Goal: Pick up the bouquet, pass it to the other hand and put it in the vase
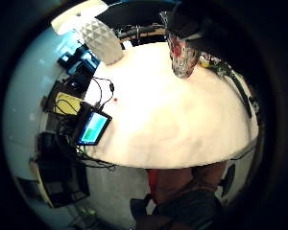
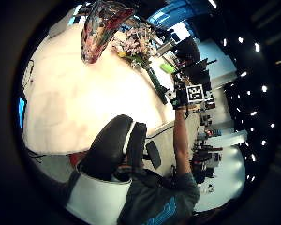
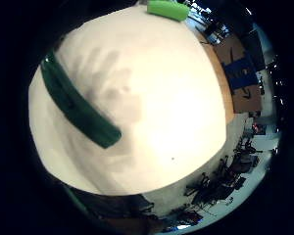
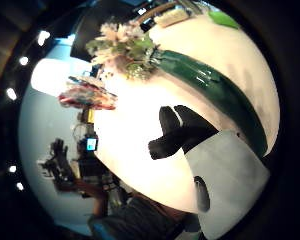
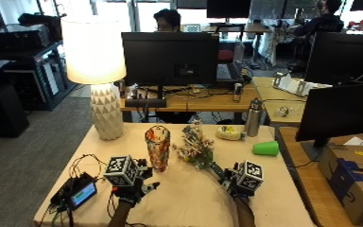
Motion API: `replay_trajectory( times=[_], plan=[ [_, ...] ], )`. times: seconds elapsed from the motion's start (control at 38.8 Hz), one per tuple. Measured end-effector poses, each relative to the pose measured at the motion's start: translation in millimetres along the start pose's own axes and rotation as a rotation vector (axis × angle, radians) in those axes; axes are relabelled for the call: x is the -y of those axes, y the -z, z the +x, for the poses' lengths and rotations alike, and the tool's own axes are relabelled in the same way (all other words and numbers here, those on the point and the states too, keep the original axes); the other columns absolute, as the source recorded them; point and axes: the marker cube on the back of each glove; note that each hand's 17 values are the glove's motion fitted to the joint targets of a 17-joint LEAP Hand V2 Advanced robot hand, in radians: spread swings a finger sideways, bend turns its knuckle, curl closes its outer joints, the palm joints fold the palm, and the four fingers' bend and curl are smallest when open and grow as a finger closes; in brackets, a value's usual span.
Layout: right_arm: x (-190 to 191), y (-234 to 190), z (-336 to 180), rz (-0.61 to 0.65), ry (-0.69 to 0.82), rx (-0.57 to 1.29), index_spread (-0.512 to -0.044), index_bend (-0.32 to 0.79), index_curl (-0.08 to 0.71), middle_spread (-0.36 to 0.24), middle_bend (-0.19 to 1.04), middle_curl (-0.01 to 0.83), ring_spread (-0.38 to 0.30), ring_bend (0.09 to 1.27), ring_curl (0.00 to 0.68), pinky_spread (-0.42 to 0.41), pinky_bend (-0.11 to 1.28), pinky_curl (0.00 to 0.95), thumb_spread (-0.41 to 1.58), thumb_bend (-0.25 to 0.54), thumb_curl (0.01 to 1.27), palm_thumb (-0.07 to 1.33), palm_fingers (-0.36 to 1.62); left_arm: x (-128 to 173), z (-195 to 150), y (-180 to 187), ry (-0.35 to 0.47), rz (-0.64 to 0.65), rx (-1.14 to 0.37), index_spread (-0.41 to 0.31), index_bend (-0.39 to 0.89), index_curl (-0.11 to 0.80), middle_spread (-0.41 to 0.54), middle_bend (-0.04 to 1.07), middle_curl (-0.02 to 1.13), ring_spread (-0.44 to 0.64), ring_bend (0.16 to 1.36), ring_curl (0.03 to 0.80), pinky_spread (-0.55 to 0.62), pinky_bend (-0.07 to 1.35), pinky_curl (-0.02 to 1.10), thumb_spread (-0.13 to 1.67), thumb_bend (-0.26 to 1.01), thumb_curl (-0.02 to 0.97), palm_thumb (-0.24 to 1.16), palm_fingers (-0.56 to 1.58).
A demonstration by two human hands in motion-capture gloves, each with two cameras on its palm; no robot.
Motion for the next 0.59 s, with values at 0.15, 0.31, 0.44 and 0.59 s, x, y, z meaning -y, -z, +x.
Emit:
replay_trajectory(
  times=[0.15, 0.31, 0.44, 0.59],
  plan=[
    [5, -20, 0, -0.079, -0.025, -0.003, -0.333, 0.13, 0.224, 0.095, 0.19, 0.311, 0.245, 0.3, 0.234, 0.364, 0.59, 0.359, 1.09, -0.002, 0.33, 0.64, 0.05, 1, -2, -3, 0.007, -0.009, -0.004, -0.006, 0.1, 0.18, 0.149, 0.24, 0.34, 0.33, 0.66, 0.275, 0.42, 0.57, 0.33, 0.98, -0.03, 0.283, 0.17, 0.16],
    [12, -39, 2, -0.12, -0.081, -0.035, -0.301, 0.12, 0.221, 0.076, 0.21, 0.321, 0.229, 0.34, 0.247, 0.352, 0.63, 0.362, 1.07, 0.032, 0.37, 0.77, 0.17, -2, -1, -3, 0.017, -0.021, -0.014, -0.009, 0.1, 0.182, 0.149, 0.24, 0.34, 0.33, 0.66, 0.276, 0.42, 0.57, 0.34, 0.98, -0.03, 0.286, 0.17, 0.16],
    [12, -42, 0, -0.088, -0.109, -0.027, -0.28, 0.22, 0.26, 0.032, 0.22, 0.329, 0.185, 0.37, 0.25, 0.32, 0.58, 0.339, 1.06, 0.067, 0.41, 0.89, 0.44, 0, -5, -11, 0.015, -0.036, -0.018, -0.011, 0.11, 0.183, 0.149, 0.24, 0.35, 0.33, 0.66, 0.277, 0.42, 0.58, 0.34, 0.98, -0.03, 0.288, 0.17, 0.16],
    [15, -40, 2, 0.051, -0.134, -0.111, -0.279, 0.23, 0.294, -0.047, 0.33, 0.376, 0.026, 0.46, 0.288, 0.236, 0.45, 0.306, 1.0, 0.072, 0.45, 0.97, 0.9, 4, -9, -17, 0.019, -0.04, -0.023, -0.013, 0.11, 0.185, 0.149, 0.24, 0.35, 0.33, 0.67, 0.278, 0.42, 0.58, 0.34, 0.98, -0.03, 0.29, 0.17, 0.16]
  ],
)
